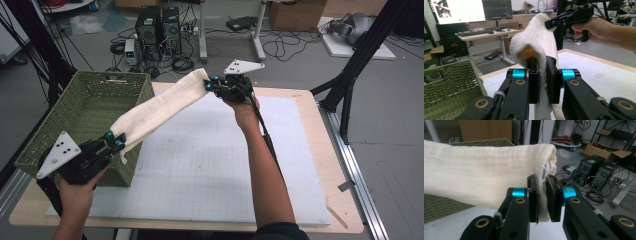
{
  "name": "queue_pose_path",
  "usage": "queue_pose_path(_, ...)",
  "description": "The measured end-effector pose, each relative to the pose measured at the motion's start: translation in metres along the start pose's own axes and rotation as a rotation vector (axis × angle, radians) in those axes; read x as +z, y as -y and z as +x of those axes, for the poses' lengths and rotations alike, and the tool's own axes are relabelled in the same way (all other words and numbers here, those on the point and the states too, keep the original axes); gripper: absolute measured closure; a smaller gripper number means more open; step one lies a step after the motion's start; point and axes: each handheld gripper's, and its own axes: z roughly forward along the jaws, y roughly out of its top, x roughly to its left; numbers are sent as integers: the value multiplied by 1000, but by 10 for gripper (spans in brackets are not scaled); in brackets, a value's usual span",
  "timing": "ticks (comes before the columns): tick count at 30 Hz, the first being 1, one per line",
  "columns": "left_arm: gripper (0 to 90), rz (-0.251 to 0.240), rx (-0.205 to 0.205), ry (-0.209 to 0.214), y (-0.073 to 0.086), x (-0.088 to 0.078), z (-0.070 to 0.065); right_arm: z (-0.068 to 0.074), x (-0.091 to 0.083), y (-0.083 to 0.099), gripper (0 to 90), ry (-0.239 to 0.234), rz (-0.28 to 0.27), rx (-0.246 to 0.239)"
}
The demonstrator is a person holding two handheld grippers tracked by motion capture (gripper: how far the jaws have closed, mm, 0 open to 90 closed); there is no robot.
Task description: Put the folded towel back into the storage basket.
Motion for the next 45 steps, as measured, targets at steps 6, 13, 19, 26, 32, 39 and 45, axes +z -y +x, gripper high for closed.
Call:
queue_pose_path(6, 824, -6, -9, -32, 0, -12, 7, 6, 20, -10, 817, -21, -11, -8)
queue_pose_path(13, 824, -6, -10, -74, 1, -26, 13, 14, 42, -23, 817, -52, -25, -18)
queue_pose_path(19, 825, -10, -23, -104, 3, -36, 19, 21, 62, -35, 817, -72, -26, -30)
queue_pose_path(26, 825, -14, -38, -132, 6, -46, 24, 29, 85, -42, 818, -90, -30, -31)
queue_pose_path(32, 825, -14, -49, -158, 9, -55, 30, 37, 104, -51, 818, -100, -31, -40)
queue_pose_path(39, 826, -3, -60, -195, 13, -63, 36, 46, 129, -59, 817, -113, -11, -48)
queue_pose_path(45, 826, 8, -77, -229, 18, -71, 43, 55, 151, -62, 817, -118, 1, -43)
